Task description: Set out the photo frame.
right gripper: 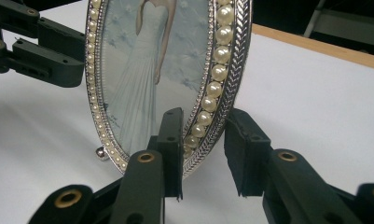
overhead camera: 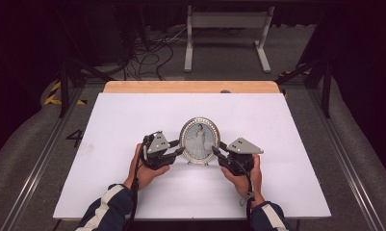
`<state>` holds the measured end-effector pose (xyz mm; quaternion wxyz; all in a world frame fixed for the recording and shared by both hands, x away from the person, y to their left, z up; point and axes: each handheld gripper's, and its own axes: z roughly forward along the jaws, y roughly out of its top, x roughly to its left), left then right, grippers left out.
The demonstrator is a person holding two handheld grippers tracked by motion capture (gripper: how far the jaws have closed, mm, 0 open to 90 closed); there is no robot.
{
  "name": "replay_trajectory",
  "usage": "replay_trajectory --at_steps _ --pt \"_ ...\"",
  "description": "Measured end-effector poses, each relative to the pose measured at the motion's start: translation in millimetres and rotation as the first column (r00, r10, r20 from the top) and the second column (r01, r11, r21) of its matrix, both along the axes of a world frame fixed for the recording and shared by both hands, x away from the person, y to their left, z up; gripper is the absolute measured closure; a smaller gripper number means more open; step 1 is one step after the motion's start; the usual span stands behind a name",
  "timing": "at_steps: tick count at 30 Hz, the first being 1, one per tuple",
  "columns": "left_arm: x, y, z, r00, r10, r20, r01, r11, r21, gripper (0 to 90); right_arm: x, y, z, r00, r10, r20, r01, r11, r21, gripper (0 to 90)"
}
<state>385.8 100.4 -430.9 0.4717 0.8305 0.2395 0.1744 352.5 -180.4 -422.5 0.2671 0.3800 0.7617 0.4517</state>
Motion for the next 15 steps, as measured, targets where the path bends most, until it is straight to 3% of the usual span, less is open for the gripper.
replay_trajectory --at_steps 9,11,15 --pt "-1.4 4.1 0.9 0.9999 -0.003 0.012 0.003 1.0000 0.004 65.6 0.3 -4.5 1.3 0.9979 0.064 0.009 -0.063 0.9960 -0.063 66.6" --pt "-2.4 5.6 1.8 0.9997 0.005 0.023 -0.005 1.0000 -0.003 64.7 0.4 -7.4 2.5 0.9961 0.089 -0.001 -0.089 0.9952 -0.043 62.6" --pt "-2.7 8.6 3.8 0.9994 0.008 0.034 -0.008 0.9999 -0.008 63.1 0.6 -11.4 3.8 0.9963 0.086 0.002 -0.085 0.9951 -0.050 60.3"
